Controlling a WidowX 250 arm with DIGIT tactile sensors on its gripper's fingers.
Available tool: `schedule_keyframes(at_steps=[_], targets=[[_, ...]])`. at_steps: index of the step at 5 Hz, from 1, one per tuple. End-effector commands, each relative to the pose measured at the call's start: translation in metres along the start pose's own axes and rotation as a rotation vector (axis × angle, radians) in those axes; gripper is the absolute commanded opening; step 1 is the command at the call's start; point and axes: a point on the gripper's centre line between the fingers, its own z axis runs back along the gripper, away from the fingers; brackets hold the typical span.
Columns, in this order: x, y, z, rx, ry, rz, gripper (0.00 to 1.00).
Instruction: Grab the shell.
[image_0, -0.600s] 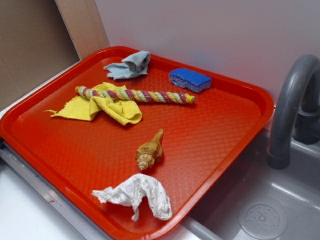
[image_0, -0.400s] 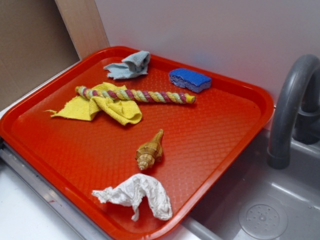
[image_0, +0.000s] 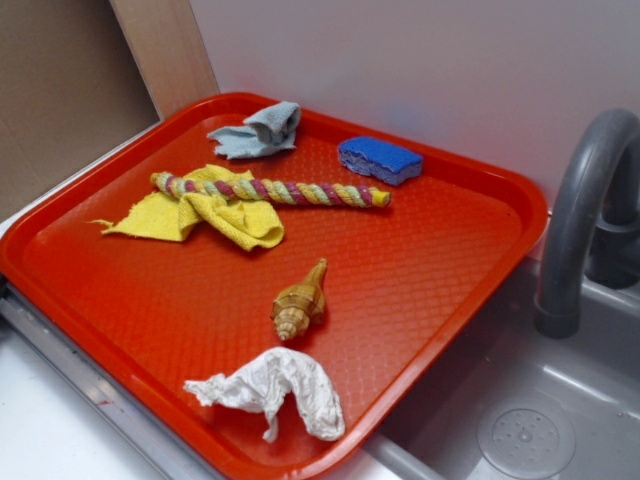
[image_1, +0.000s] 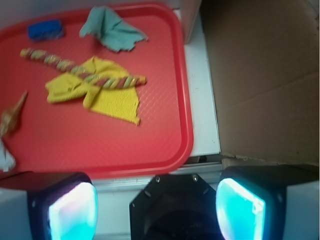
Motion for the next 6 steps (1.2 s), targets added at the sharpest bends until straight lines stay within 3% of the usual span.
schedule_keyframes(at_steps=[1,3,4,6], targets=[[0.022,-0.061,-0.002,-0.052,-0.038,-0.090,1.00],[0.034,-0.138,-0.016,-0.128,-0.034,-0.090,1.00],[0.036,-0.168,-0.028,-0.165,-0.008,-0.032,1.00],[0.032,-0.213,-0.074,-0.175,0.085,0.111,1.00]])
